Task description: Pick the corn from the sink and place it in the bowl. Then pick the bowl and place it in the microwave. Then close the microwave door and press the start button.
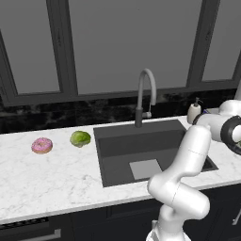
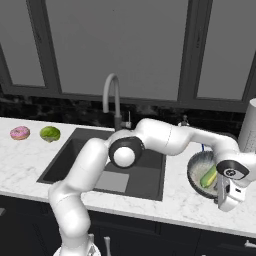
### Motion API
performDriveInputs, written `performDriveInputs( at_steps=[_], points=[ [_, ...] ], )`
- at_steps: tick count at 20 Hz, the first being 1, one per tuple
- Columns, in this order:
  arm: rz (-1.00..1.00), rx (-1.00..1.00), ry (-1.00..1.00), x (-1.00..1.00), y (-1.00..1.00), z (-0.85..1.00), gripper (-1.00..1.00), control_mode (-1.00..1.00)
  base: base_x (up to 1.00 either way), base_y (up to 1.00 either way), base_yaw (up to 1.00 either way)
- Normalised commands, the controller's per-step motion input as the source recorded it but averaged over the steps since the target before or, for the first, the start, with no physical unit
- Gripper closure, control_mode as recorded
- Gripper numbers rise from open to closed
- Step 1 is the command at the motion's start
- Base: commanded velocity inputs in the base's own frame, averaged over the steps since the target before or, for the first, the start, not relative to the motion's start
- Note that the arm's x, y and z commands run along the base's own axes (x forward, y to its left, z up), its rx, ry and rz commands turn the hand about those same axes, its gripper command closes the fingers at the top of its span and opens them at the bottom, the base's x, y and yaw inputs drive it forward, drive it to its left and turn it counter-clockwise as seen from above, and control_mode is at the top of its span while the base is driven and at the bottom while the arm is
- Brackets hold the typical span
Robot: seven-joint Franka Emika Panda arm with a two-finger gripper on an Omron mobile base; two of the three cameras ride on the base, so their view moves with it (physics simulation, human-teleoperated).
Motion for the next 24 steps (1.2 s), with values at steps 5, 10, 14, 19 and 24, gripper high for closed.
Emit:
performDriveInputs(
  at_steps=[5, 10, 14, 19, 24],
  points=[
    [-0.01, 0.0, 0.0, 0.01, 0.12, -0.01, 1.0, -1.0, 0.0, 0.0, 0.0],
    [-0.01, 0.0, 0.01, -0.02, 0.07, 0.07, 1.0, -1.0, 0.0, 0.0, 0.0],
    [0.0, -0.02, -0.06, -0.33, 0.2, 0.08, 1.0, -1.0, 0.0, 0.0, 0.0],
    [0.0, -0.15, -0.21, -0.36, 0.64, 0.17, 1.0, -1.0, 0.0, 0.0, 0.0],
    [-0.03, -0.14, -0.07, -0.16, 0.8, 0.46, 1.0, -1.0, 0.0, 0.0, 0.0]
  ],
)
